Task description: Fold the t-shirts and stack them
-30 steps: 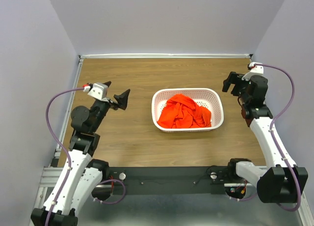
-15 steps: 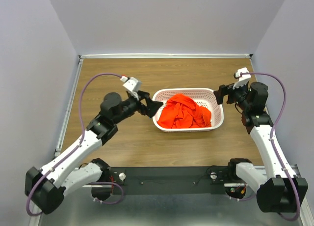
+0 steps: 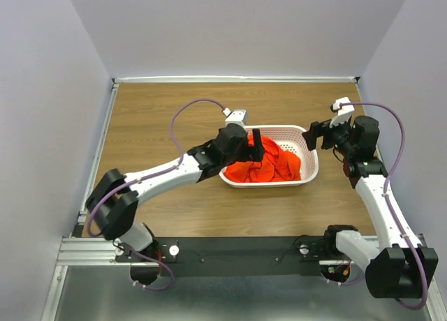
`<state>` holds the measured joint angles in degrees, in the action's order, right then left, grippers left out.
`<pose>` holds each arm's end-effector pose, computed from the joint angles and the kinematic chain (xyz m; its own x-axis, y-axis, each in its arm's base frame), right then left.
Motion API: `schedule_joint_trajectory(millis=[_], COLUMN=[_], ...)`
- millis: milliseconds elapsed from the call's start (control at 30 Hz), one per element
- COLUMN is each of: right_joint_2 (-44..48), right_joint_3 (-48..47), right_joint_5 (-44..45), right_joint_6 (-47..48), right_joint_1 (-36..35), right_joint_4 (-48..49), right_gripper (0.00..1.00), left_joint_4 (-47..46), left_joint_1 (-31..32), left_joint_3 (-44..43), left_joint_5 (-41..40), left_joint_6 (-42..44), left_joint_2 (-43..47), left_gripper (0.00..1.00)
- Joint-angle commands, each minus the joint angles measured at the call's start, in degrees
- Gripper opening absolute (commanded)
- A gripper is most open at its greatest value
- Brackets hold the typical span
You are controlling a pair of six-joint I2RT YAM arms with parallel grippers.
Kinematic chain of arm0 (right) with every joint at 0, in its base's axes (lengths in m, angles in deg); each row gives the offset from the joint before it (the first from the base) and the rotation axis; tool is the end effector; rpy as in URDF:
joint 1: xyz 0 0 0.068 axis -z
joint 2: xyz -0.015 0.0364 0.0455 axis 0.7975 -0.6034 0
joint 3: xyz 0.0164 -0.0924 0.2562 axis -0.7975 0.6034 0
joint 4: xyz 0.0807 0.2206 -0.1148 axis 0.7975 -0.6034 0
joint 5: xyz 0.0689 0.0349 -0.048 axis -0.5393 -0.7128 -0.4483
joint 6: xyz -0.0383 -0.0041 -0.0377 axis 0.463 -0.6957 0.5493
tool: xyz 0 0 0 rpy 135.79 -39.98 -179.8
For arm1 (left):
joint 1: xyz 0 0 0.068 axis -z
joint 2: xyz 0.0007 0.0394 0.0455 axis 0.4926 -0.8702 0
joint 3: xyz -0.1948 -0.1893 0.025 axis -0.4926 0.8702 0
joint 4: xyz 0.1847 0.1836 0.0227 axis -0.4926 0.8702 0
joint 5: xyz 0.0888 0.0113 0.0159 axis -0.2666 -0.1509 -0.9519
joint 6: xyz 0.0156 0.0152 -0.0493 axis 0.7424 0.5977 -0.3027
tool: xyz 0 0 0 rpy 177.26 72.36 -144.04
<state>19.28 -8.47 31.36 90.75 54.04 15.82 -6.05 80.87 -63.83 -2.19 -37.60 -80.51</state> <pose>0.2286 0.0079 0.3010 -0.2913 -0.1252 -0.9484 -0.3585 0.9334 -0.0131 0.2204 -0.2645 0.2746 -0.6506 -0.1874 -0.7359 0.3199 0.8112 -0.4895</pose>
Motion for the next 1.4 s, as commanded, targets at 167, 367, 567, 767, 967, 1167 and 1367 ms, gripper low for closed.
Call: schedule_joint_trajectory(millis=[167, 367, 567, 767, 967, 1167, 1367], right_joint_2=[0.3, 0.66, 1.01, 1.27, 1.36, 1.01, 0.57], right_joint_3=[-1.6, -1.69, -1.69, -1.6, -1.6, -1.52, -1.43], right_joint_5=[-0.89, -0.63, -0.89, -0.71, -0.89, -1.33, -1.59], right_joint_6=[-0.76, -0.76, -0.93, -0.67, -0.76, -0.5, -0.32], right_joint_1=[0.26, 0.26, 0.26, 0.26, 0.26, 0.26, 0.26], right_joint_4=[-1.19, -1.28, -1.36, -1.36, -1.28, -1.36, -1.36], right_gripper=[1.0, 1.0, 1.0, 1.0, 1.0, 1.0, 1.0], left_joint_4=[6.71, 11.21, 14.11, 13.93, 18.05, 20.26, 21.58], left_joint_1=[2.26, 3.23, 3.66, 3.4, 2.44, 1.56, -2.56], left_joint_3=[-13.83, -19.29, -27.11, -34.49, -41.35, -43.55, -42.94], left_joint_5=[-0.19, -0.79, -5.34, -15.2, -21.78, -29.09, -29.71], left_joint_6=[0.54, 4.06, 10.21, 18.82, 25.76, 30.6, 32.98], left_joint_2=[-19.57, -26.37, -21.31, -8.11, 1.82, 9.21, 14.31], left_gripper=[0.92, 0.55, 0.0, 0.0, 0.0, 0.0, 0.0])
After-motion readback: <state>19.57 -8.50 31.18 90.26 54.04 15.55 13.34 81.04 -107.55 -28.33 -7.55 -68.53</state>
